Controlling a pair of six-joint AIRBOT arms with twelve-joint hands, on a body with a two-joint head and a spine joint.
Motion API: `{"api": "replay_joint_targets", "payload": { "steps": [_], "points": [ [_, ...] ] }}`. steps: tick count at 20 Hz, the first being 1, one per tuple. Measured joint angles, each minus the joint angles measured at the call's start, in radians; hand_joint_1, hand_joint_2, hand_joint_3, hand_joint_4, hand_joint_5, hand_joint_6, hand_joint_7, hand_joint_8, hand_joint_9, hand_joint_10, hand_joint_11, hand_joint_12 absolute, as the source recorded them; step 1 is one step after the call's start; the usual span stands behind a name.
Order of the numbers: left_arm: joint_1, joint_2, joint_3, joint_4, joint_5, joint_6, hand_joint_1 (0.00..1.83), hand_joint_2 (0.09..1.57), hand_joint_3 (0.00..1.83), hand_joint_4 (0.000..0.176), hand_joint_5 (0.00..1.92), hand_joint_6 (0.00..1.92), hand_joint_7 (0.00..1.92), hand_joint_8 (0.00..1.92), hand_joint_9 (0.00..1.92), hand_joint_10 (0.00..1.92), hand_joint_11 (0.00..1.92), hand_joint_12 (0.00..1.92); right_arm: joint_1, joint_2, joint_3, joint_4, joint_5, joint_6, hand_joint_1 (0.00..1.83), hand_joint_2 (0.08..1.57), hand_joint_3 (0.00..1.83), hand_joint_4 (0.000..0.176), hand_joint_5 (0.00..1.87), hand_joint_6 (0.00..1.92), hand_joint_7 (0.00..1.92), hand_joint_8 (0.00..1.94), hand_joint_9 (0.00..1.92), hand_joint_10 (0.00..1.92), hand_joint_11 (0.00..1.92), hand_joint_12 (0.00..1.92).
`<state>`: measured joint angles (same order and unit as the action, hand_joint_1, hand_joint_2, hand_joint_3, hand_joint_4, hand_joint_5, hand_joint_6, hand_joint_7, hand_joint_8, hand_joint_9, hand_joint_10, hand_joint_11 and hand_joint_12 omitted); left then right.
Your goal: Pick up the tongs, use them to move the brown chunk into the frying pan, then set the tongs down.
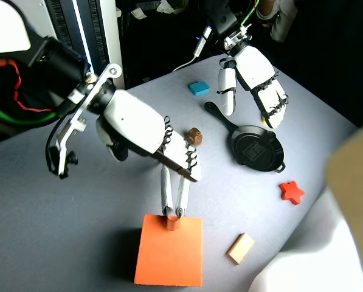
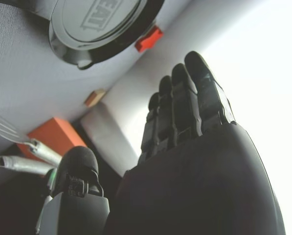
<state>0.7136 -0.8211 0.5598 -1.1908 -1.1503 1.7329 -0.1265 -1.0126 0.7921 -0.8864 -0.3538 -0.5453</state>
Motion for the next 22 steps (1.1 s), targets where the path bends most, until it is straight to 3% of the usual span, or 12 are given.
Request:
{"api": "replay_joint_targets", "payload": {
  "steps": [4,7,9,14,16,18,21,22],
  "points": [
    [0.0,0.0,0.0,-0.002,0.001,0.0,0.01,1.25,0.0,0.001,0.11,0.01,0.16,0.0,0.17,0.0,0.0,0.57,0.035,-0.083,0.081,0.011,-0.081,0.004,1.13,0.85,0.0,0.0,0.0,0.0,0.0,0.0,0.0,0.0,0.0,0.0],
    [0.006,0.0,0.0,0.002,0.0,-0.001,0.06,1.24,0.0,0.006,0.11,0.0,0.17,0.0,0.17,0.0,0.0,0.62,0.048,-0.13,0.114,0.009,-0.127,-0.003,1.15,0.85,0.0,0.0,0.0,0.0,0.0,0.0,0.0,0.0,0.0,0.0],
    [0.006,0.0,0.0,0.002,0.0,-0.001,0.08,1.25,0.0,0.005,0.08,0.0,0.13,0.0,0.14,0.0,0.0,0.54,0.048,-0.159,0.119,0.016,-0.147,-0.003,1.13,0.87,0.0,0.0,0.0,0.0,0.0,0.0,0.0,0.0,0.0,0.0],
    [0.006,0.0,0.0,0.003,-0.001,-0.001,0.16,1.25,0.0,0.012,0.1,0.01,0.16,0.0,0.16,0.0,0.0,0.59,0.047,-0.191,0.145,0.07,-0.177,-0.035,1.16,0.87,0.0,0.0,0.0,0.0,0.0,0.0,0.0,0.0,0.0,0.0],
    [0.006,0.0,0.0,0.006,0.0,-0.001,0.1,1.26,0.0,0.011,0.1,0.0,0.16,0.0,0.16,0.0,0.0,0.57,0.042,-0.202,0.173,0.071,-0.175,-0.037,1.15,0.86,0.0,0.0,0.0,0.0,0.0,0.0,0.0,0.0,0.0,0.0],
    [0.014,0.0,0.0,0.005,-0.003,-0.002,0.08,1.26,0.0,0.017,0.08,0.0,0.14,0.0,0.15,0.0,0.0,0.58,0.039,-0.205,0.189,0.159,-0.168,-0.122,1.15,0.86,0.0,0.0,0.0,0.0,0.0,0.0,0.0,0.0,0.0,0.0],
    [0.016,-0.003,0.002,0.008,-0.002,-0.002,0.11,1.26,0.0,0.017,0.09,0.0,0.15,0.0,0.16,0.01,0.0,0.61,0.028,-0.222,0.216,0.185,-0.161,-0.139,1.17,0.86,0.0,0.0,0.0,0.0,0.0,0.0,0.0,0.0,0.0,0.0],
    [0.016,-0.008,0.006,0.006,-0.002,-0.002,0.13,1.25,0.0,0.014,0.11,0.01,0.16,0.0,0.17,0.01,0.0,0.64,0.028,-0.225,0.235,0.239,-0.154,-0.185,1.15,0.87,0.0,0.0,0.0,0.0,0.0,0.0,0.0,0.0,0.0,0.0]
  ]
}}
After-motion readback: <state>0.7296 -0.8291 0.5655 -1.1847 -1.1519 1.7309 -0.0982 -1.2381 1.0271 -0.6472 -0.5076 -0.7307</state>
